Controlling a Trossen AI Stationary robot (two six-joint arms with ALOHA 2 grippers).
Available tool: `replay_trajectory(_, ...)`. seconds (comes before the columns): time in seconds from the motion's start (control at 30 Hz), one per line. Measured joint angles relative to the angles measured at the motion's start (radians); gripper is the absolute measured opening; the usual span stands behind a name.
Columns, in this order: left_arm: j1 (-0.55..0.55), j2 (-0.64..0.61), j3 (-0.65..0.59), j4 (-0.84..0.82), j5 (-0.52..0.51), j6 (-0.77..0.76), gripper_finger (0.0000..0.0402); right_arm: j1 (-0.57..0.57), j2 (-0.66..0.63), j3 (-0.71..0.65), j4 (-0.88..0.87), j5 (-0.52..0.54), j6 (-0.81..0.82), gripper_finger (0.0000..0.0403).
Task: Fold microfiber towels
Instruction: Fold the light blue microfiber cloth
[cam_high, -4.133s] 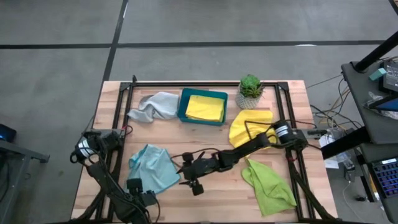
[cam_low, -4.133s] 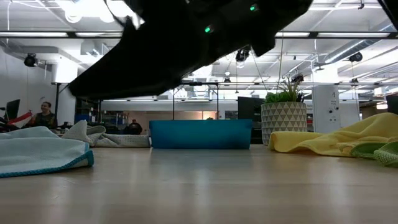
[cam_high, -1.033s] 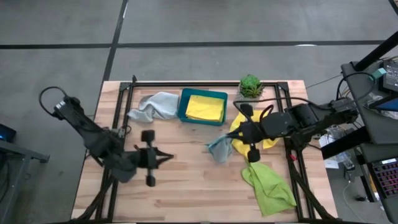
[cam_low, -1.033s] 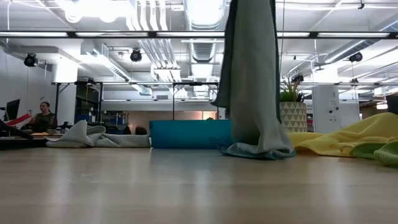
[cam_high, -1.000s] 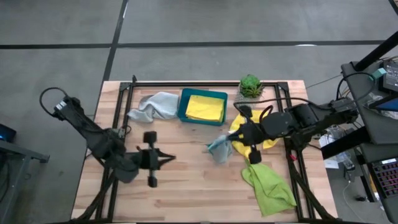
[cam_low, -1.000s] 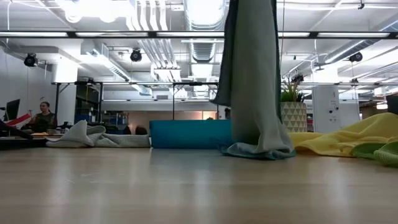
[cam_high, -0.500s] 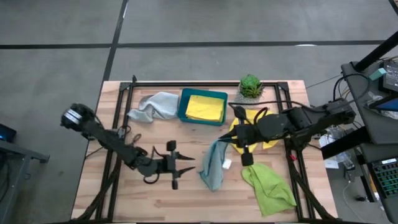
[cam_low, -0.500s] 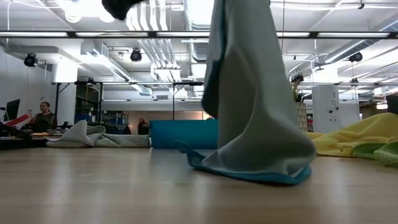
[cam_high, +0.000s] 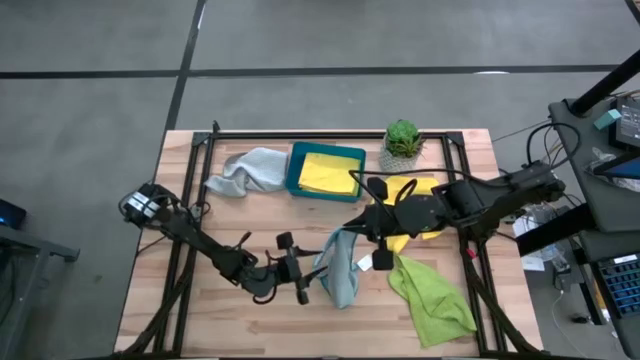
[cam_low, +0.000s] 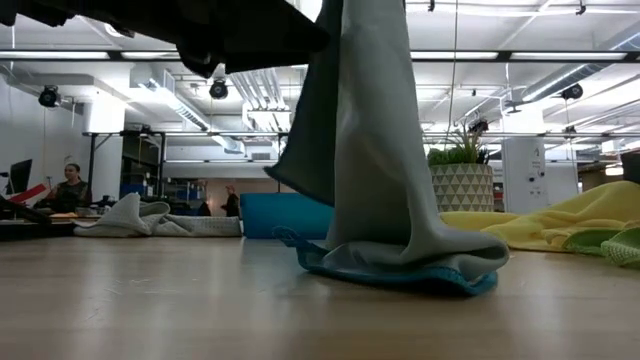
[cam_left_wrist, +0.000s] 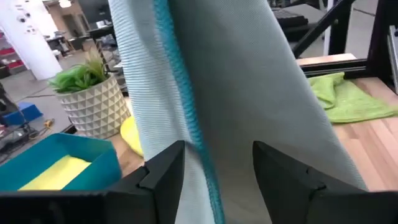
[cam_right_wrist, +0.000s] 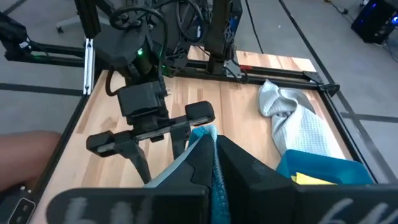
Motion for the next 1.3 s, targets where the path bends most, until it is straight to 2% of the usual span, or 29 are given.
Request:
replay_trajectory(0.17,0.002,0.018,-0.005,-0.006,-0.094,-0.057,0.0174,0.000,-0.001,0.000,-0.001,0.000,0.000,0.0008)
replay_trajectory(0.4,0.011,0.077,0.011,-0.009,-0.087,-0.136,0.0174,0.000,-0.002,0.000,0.000,0.000,0.014,0.0008)
replay_trajectory(0.63,0.031,0.136,0.044,-0.009,-0.095,-0.140,0.0169,0.000,-0.002,0.000,0.000,0.000,0.017,0.0008)
replay_trajectory(0.77,0.044,0.146,0.043,-0.007,-0.102,-0.142,0.0127,0.000,-0.002,0.000,0.000,0.000,0.026,0.0008)
replay_trajectory(0.93,0.060,0.140,0.042,-0.010,-0.117,-0.126,0.0017,0.001,-0.002,0.000,-0.014,0.000,0.027,0.0008)
replay_trajectory(1.13,0.035,0.050,0.042,-0.037,-0.075,0.013,0.0001,0.003,-0.003,0.000,-0.071,-0.008,0.026,0.0008)
replay_trajectory(1.3,0.027,-0.158,0.063,-0.305,0.028,0.050,0.0000,0.002,-0.015,0.000,-0.067,-0.029,0.014,0.0008)
